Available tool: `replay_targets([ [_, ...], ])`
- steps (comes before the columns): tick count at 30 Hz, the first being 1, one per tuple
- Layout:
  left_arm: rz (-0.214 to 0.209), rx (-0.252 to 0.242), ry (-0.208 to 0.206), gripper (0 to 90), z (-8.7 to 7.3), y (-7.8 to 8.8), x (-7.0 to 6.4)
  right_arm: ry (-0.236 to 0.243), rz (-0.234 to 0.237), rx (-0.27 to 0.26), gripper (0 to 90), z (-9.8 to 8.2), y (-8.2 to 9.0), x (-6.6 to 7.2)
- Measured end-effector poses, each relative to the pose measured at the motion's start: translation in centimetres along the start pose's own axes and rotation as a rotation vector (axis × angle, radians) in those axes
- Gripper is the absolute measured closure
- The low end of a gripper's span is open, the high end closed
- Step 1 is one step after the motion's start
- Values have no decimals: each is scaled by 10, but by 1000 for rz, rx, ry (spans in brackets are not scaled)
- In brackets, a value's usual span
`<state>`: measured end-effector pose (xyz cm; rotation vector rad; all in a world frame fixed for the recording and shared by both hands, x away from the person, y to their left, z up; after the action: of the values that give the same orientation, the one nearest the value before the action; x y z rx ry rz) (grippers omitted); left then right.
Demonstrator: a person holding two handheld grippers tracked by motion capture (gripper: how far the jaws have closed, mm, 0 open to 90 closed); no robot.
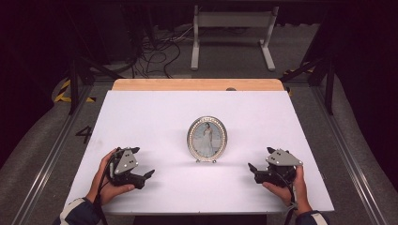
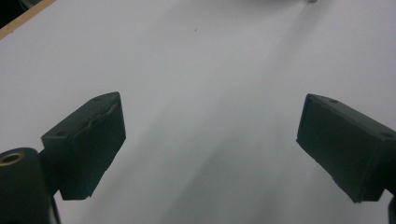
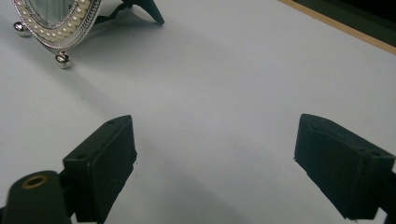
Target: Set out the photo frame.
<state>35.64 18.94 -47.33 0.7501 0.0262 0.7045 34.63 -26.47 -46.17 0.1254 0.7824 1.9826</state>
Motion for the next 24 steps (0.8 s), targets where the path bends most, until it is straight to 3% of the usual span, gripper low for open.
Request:
replay_targets([
  [11, 25, 16, 60, 84, -23, 11, 11, -21, -23, 2, 126, -10, 9, -10],
  [24, 43, 28, 88, 82, -42, 29, 17, -49, -54, 14, 123, -24, 20, -20],
])
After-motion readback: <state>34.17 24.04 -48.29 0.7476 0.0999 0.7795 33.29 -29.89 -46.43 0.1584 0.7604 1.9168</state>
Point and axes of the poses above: each handheld gripper's, and its own axes: y roughly backward along the jaws, z roughly out of its top, x roughly to its left, the point moved 4 cm from there along -y, roughly forward along the jaws, and after that the axes turned 2 degrees about x, right-handed, at the moved point
